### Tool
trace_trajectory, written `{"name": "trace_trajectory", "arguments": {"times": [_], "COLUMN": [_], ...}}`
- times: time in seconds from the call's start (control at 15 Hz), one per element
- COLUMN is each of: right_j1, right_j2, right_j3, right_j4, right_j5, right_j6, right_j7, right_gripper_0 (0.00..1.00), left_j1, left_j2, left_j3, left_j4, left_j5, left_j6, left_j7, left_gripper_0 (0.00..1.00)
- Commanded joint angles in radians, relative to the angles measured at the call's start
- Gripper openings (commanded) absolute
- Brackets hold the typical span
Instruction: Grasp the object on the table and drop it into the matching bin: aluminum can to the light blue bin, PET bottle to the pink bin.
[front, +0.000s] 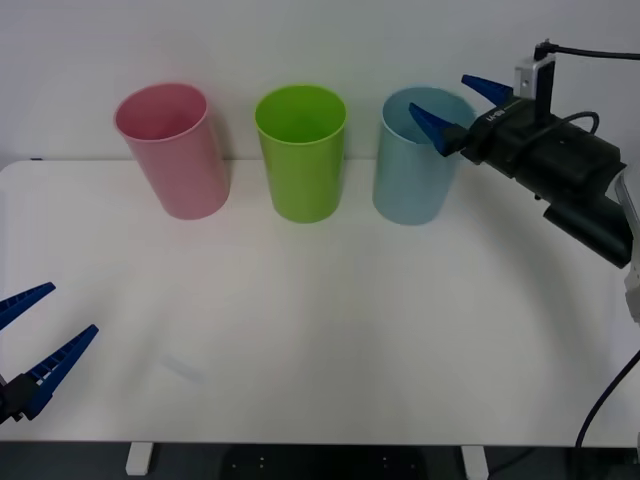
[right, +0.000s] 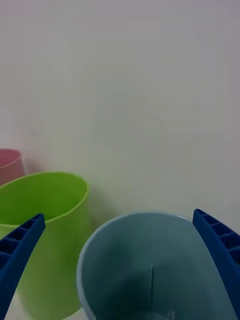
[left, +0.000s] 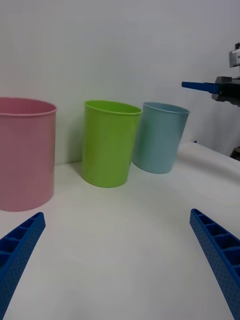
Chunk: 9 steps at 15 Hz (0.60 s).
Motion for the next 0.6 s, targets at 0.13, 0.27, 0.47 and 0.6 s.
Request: {"name": "trace_trajectory", "arguments": {"times": [0.13,0.27,0.47,0.6], "right_j1": [0.132,0.218,0.297,0.34], "right_j2": [-0.035,-0.055,-0.069,-0.067], "right_j3": [0.001,0.0,-0.019,-0.054], "right_j4": [-0.118,-0.192,-0.227,-0.232], "right_j5": [-0.054,-0.08,-0.11,-0.11], "right_j6": [-0.062,-0.088,-0.149,-0.217], "right_j7": [0.009,0.024,0.141,0.225], "right_gripper_0": [1.0,1.0,1.0,1.0], "left_j1": [0.0,0.0,0.0,0.0], "left_j2": [0.0,0.0,0.0,0.0], "left_j3": [0.0,0.0,0.0,0.0], "left_j4": [0.0,0.0,0.0,0.0], "left_j5": [0.0,0.0,0.0,0.0], "left_j6": [0.0,0.0,0.0,0.0], "left_j7": [0.0,0.0,0.0,0.0], "left_gripper_0": [1.0,1.0,1.0,1.0]}}
